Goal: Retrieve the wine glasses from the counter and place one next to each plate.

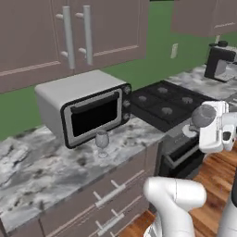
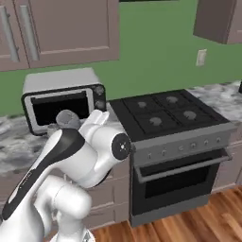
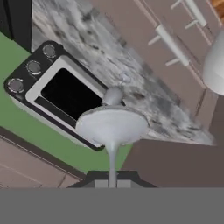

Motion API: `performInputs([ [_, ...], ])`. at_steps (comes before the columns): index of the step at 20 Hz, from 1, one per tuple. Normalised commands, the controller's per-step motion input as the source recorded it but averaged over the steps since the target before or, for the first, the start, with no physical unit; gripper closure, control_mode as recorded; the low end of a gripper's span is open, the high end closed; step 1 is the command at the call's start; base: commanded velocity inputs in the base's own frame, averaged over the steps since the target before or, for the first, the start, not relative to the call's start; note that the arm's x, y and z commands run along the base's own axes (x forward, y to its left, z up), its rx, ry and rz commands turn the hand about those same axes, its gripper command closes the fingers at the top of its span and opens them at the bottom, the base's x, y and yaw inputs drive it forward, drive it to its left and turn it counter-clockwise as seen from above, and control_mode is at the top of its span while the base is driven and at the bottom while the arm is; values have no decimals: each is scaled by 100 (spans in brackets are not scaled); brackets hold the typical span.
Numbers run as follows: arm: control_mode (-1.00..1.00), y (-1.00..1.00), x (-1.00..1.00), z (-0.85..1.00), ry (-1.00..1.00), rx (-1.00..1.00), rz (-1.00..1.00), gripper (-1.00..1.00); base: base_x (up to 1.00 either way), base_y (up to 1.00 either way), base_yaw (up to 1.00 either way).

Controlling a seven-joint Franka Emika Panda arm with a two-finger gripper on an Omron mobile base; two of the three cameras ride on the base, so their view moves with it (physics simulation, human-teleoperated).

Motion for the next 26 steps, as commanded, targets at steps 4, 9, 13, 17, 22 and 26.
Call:
performInputs([
  [4, 100, 0, 0, 0, 0, 0, 0, 100, 0, 0, -98],
  [9, 100, 0, 0, 0, 0, 0, 0, 100, 0, 0, -93],
  [13, 100, 0, 0, 0, 0, 0, 0, 100, 0, -17, -69],
  [17, 100, 0, 0, 0, 0, 0, 0, 100, 0, -18, -65],
  [22, 100, 0, 0, 0, 0, 0, 0, 100, 1, -14, -72],
  [26, 100, 0, 0, 0, 0, 0, 0, 100, 5, -17, -74],
])
